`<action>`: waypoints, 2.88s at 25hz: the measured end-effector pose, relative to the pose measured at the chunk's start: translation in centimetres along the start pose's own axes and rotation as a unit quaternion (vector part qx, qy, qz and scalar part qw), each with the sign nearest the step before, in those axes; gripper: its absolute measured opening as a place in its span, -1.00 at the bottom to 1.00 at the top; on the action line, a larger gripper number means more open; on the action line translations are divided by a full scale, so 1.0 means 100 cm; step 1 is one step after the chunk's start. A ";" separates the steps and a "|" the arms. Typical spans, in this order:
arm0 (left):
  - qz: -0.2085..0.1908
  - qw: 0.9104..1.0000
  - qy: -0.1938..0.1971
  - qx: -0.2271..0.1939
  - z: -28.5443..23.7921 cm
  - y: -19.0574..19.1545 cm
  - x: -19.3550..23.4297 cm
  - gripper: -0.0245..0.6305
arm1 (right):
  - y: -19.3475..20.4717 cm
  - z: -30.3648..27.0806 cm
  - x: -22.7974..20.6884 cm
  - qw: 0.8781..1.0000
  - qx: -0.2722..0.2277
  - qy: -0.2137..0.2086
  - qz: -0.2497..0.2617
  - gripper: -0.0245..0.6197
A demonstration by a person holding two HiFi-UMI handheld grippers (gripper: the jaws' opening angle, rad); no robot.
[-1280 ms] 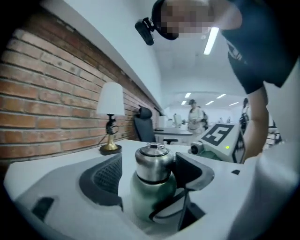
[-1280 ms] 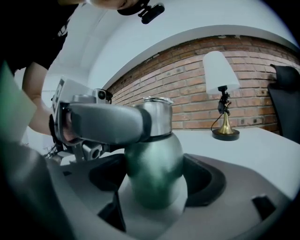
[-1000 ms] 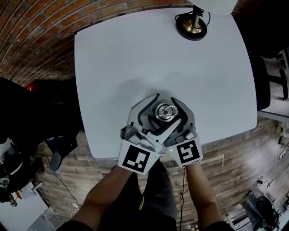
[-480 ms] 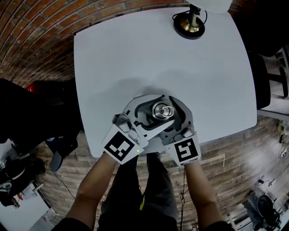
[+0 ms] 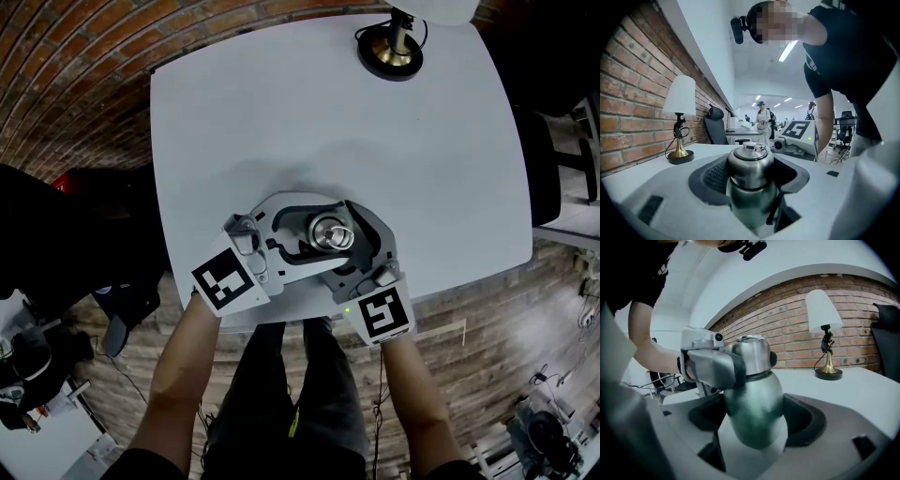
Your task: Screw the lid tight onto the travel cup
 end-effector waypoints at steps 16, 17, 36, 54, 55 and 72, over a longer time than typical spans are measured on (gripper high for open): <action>0.019 1.000 0.008 -0.014 0.000 0.002 0.004 0.09 | 0.000 0.001 0.000 1.000 0.006 -0.005 0.008 0.14; 0.020 1.000 0.006 -0.015 0.001 0.002 0.004 0.11 | 0.000 0.002 0.001 1.000 0.007 -0.006 0.010 0.14; 0.132 0.983 -0.129 -0.007 0.057 -0.013 -0.029 0.18 | -0.008 0.071 0.011 0.997 0.008 0.064 -0.044 0.13; 0.127 0.952 -0.275 0.051 0.117 -0.068 -0.060 -0.84 | -0.064 0.178 0.034 0.971 -0.035 0.222 -0.077 -0.88; 0.132 0.947 -0.289 0.046 0.123 -0.076 -0.060 -0.84 | -0.073 0.184 0.038 0.971 -0.042 0.224 -0.073 -0.88; 0.039 0.935 -0.350 -0.034 0.198 -0.215 -0.047 -0.85 | -0.221 0.278 0.088 0.939 -0.193 0.284 0.021 -0.88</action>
Point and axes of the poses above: the fingertips, and each gripper's own axes: z backward along the fingers, x to its left, y out of its underside, the point moved 7 cm from there along z, backward along the fingers, and after that the axes turned 8 degrees about -z, right-handed, at the moved point
